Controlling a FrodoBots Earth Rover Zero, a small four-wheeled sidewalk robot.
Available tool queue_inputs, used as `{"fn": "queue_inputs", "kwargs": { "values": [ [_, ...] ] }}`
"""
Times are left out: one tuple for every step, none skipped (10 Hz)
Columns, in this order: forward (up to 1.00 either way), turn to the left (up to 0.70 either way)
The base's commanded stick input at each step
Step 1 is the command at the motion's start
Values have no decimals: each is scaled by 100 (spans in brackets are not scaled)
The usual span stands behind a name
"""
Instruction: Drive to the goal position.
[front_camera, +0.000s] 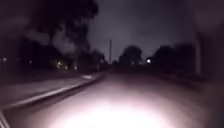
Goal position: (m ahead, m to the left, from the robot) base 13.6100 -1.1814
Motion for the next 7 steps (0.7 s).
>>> {"fn": "queue_inputs", "kwargs": {
  "values": [
    [70,0],
    [70,0],
    [70,0],
    [70,0],
    [70,0],
    [70,0],
    [70,0]
  ]
}}
